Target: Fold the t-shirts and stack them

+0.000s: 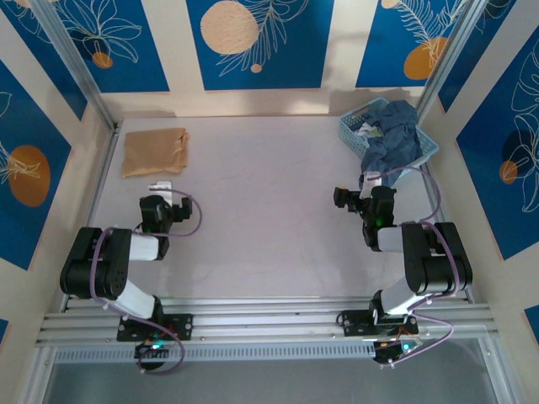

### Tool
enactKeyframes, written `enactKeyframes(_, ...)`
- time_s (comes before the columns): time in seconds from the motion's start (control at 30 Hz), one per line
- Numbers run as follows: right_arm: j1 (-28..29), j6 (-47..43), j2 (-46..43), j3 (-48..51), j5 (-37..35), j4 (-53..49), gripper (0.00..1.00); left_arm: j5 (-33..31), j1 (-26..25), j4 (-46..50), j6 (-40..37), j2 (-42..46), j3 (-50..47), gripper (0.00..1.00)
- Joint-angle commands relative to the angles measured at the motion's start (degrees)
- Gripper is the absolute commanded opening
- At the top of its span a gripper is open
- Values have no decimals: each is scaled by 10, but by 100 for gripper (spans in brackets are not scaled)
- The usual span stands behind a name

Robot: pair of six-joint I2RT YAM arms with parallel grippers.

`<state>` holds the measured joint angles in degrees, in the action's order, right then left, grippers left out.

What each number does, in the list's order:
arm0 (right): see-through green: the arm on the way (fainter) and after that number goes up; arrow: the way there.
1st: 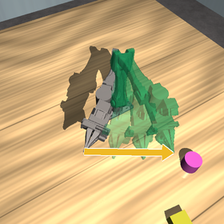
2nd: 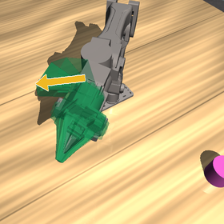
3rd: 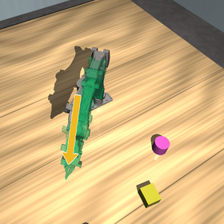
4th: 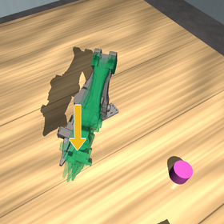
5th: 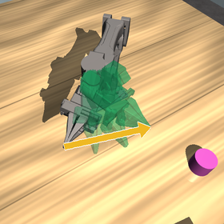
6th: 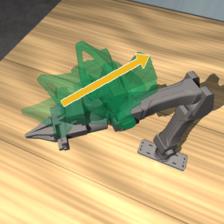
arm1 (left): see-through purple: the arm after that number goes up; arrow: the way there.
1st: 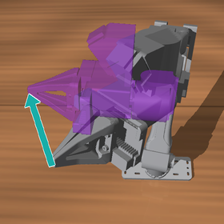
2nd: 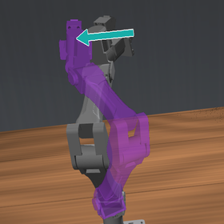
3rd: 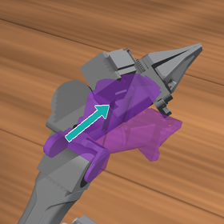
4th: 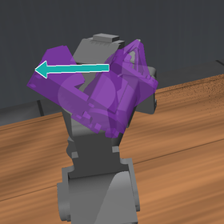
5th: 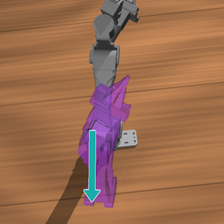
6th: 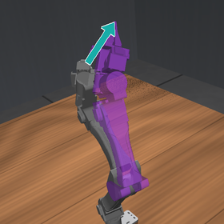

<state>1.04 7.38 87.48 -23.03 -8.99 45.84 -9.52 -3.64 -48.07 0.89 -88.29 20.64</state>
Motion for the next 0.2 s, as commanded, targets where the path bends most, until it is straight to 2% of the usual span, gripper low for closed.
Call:
enactKeyframes(0.0,-3,-13,-2,-3,7,15,99,-9,-9,-17,-13,3,12,100)
enactKeyframes(0.17,-3,-12,-2,-3,9,14,99,-11,-10,-17,-14,2,13,100)
